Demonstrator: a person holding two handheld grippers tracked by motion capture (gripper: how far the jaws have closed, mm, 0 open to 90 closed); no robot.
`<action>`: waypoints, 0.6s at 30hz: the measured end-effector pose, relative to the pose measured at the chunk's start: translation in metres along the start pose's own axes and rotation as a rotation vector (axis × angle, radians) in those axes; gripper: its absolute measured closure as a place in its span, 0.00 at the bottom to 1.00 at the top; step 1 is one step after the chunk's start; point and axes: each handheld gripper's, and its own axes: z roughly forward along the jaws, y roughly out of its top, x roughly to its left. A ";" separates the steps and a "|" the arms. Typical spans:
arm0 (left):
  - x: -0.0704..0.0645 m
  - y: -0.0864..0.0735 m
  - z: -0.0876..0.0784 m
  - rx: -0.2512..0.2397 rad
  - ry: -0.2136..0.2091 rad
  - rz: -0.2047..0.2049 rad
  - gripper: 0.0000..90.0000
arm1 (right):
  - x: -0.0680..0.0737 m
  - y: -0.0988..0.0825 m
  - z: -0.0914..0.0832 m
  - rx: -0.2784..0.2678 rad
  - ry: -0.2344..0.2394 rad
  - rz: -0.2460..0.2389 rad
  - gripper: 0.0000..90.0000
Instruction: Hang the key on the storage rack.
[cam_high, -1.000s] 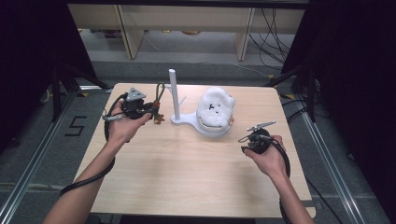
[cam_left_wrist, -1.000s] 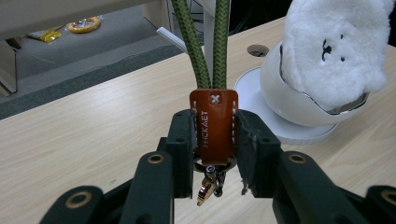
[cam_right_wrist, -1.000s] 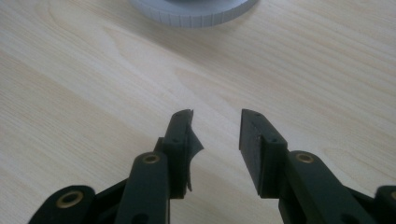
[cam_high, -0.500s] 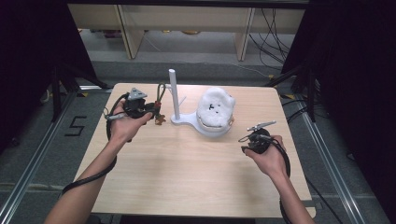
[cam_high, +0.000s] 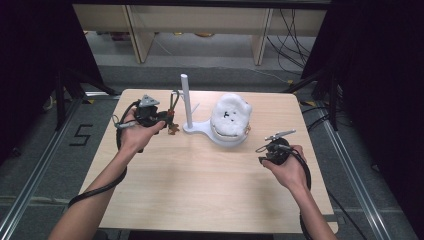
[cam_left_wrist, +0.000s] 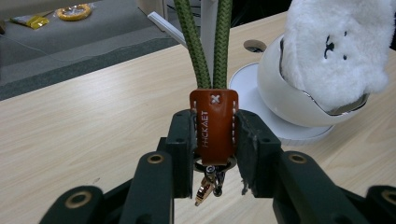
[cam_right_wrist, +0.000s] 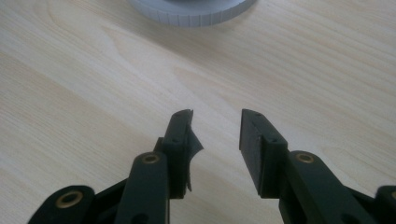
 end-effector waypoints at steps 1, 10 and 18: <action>0.000 0.000 0.001 0.000 0.002 -0.005 0.75 | 0.000 0.000 0.000 0.001 0.001 0.001 0.72; -0.002 0.001 0.007 0.002 -0.004 -0.007 0.75 | 0.000 -0.002 0.001 0.002 0.006 0.003 0.72; -0.006 0.002 0.015 0.004 -0.008 -0.009 0.75 | 0.000 -0.003 0.001 0.000 0.008 0.006 0.72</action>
